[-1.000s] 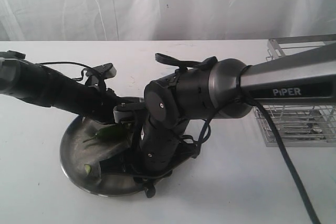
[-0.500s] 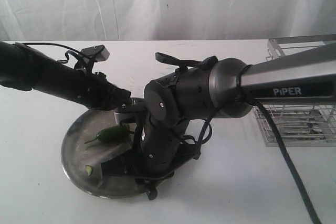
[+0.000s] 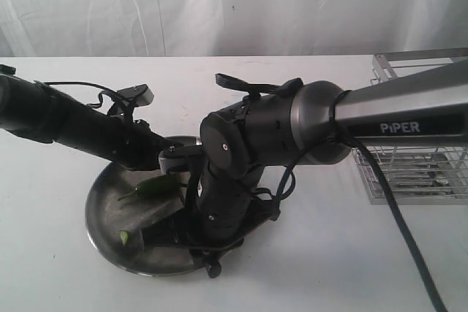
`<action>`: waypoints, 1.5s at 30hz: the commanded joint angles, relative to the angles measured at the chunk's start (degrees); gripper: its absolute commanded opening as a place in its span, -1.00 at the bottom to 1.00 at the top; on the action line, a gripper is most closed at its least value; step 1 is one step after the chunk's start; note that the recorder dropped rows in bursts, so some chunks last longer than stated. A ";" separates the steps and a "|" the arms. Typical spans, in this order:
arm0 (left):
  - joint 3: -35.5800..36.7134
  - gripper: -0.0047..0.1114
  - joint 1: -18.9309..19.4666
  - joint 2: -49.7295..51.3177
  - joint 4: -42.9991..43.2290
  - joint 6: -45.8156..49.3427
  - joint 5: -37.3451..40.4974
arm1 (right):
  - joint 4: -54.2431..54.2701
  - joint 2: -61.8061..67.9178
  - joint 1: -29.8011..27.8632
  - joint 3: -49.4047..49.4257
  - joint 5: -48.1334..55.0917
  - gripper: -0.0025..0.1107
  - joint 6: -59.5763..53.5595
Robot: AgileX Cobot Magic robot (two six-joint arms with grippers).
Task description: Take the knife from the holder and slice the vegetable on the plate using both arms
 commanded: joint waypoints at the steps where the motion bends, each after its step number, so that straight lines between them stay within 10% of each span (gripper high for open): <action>1: 2.91 -0.92 0.15 2.61 5.49 0.04 -2.51 | -6.67 0.00 -0.14 -0.08 5.46 -0.96 1.07; 33: 2.27 -0.92 0.15 -22.03 6.38 -1.64 0.26 | -7.57 -0.22 -0.14 -0.16 11.60 -0.96 -4.47; 45: 18.79 -0.92 0.44 -39.80 12.99 -6.73 -14.99 | -9.70 -1.28 -0.14 -0.16 11.94 -0.96 -4.58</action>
